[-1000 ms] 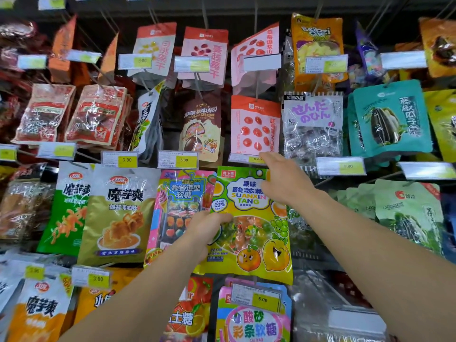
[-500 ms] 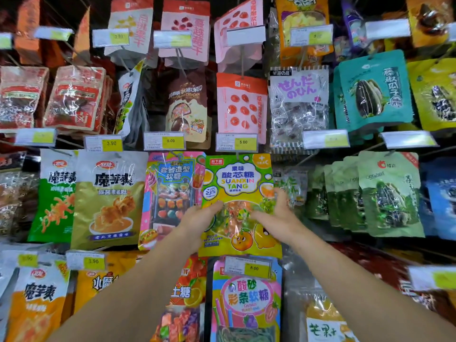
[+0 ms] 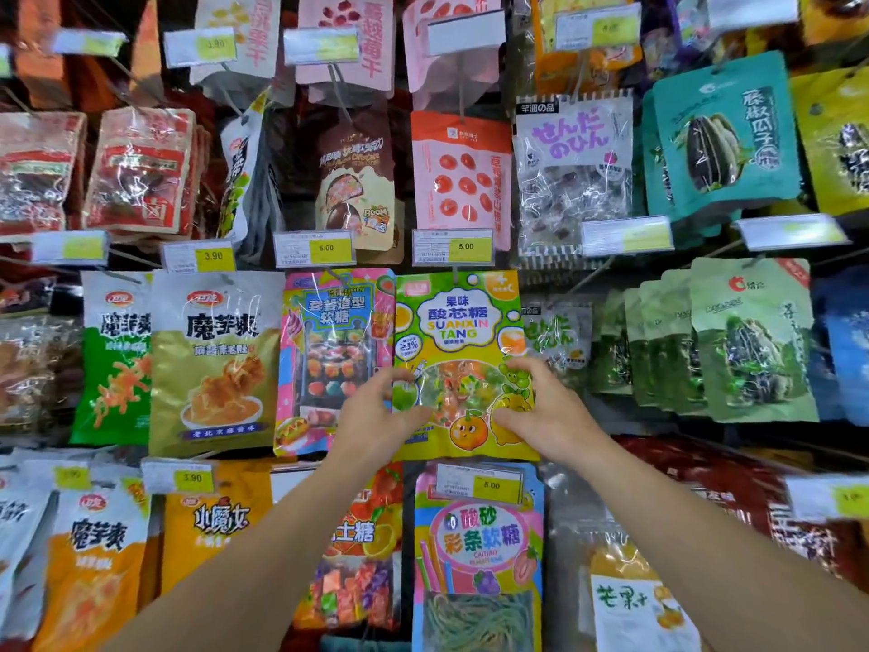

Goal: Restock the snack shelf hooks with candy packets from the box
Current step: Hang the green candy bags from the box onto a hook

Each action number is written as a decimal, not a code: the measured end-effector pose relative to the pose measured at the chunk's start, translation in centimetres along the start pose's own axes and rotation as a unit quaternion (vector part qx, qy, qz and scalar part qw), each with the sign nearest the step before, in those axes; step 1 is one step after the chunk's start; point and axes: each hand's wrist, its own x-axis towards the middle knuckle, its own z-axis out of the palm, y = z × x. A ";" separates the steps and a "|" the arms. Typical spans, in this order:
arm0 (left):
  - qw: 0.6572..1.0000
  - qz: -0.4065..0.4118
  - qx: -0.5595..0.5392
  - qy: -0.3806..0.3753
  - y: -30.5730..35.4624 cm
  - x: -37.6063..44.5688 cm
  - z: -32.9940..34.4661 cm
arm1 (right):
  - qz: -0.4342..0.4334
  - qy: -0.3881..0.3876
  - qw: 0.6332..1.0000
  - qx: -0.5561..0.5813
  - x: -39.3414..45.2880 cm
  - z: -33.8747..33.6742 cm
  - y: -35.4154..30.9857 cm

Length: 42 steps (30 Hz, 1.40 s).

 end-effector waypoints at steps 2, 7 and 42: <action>1.000 0.009 0.027 0.003 0.8 0.3 -0.2 | 0.022 0.014 1.000 0.009 0.3 0.1 -0.2; 0.997 -0.011 0.077 -0.009 2.1 2.4 -0.6 | 0.054 0.036 0.998 -0.020 1.8 0.4 -1.2; 0.984 -0.033 0.009 -0.176 -5.7 -15.2 -8.5 | 0.133 -0.069 0.972 -0.181 -19.0 9.5 -8.7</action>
